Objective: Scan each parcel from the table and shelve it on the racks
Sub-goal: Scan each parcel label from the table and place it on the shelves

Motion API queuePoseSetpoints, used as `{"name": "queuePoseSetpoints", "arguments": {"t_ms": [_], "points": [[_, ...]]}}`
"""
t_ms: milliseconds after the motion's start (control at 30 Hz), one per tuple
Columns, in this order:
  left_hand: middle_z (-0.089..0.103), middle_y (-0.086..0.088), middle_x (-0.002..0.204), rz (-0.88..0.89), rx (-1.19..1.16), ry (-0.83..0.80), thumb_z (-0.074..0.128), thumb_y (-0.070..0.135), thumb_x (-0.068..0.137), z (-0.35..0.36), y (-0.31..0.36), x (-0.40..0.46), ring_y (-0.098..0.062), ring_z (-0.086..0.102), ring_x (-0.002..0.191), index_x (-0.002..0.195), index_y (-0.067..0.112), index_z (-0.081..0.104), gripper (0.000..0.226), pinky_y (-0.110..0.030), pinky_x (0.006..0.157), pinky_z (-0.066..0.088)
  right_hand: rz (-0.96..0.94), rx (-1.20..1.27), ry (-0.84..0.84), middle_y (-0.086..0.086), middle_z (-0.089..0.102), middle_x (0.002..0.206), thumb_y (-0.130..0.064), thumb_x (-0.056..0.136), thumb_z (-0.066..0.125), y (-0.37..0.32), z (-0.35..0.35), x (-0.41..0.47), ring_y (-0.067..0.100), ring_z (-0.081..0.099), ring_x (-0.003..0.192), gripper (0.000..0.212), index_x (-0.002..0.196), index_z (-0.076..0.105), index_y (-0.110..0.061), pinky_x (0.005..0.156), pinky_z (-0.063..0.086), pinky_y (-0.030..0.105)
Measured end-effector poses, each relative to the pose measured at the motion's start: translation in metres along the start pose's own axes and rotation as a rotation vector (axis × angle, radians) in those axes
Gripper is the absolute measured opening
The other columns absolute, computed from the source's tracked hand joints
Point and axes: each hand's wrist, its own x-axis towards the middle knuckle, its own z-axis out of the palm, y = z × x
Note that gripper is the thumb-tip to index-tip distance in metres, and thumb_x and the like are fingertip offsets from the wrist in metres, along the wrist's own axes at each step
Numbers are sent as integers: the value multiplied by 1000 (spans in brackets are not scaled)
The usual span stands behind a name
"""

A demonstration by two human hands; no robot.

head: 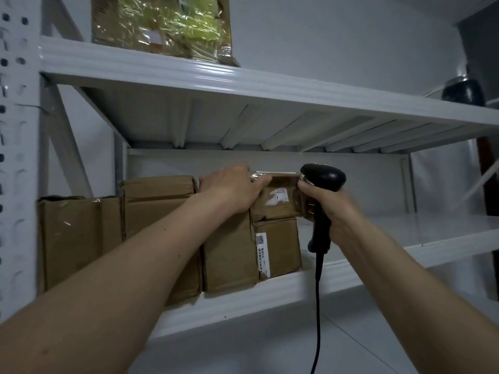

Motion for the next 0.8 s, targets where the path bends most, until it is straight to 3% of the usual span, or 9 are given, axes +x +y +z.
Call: {"name": "queuePoseSetpoints", "arguments": {"t_ms": [167,333,500,567,667,800], "points": [[42,-12,137,26,149,67,30,69,93,2,2,-1,-31,40,127,136,24,47,65,-48,102,39,16,48,-19,9,72,98,-19,79,77,6,-4,0,25,69,95,38,114,63,-10,75,55,35],[57,-7,128,36,36,83,34,67,93,2,7,0,-28,51,117,130,19,54,63,-45,97,45,12,70,-31,10,72,103,-23,81,75,7,-9,-7,26,68,98,40,116,62,-9,82,55,38],[54,-7,135,50,-12,167,37,64,94,-1,13,-4,-28,47,125,134,19,52,61,-42,97,40,-44,41,19,8,64,111,-26,82,74,2,-17,-21,26,60,107,28,105,62,-16,82,53,35],[58,-5,124,110,-116,328,42,54,97,-2,14,-10,-23,51,116,124,17,57,48,-35,86,39,-97,35,39,5,63,106,-25,82,74,-2,-21,-30,23,59,106,18,95,61,-22,81,52,32],[57,2,92,250,-322,573,48,31,98,-2,13,-29,-16,56,88,93,19,59,17,-26,69,35,-168,34,57,1,63,97,-25,81,75,-4,-25,-49,18,59,95,16,90,62,-26,74,50,27],[59,0,79,323,-444,601,51,22,92,7,11,-58,-18,55,73,80,14,59,17,-35,64,47,-172,21,9,-1,61,86,-27,81,75,2,-24,-76,14,58,84,17,93,63,-27,72,49,28]]}}
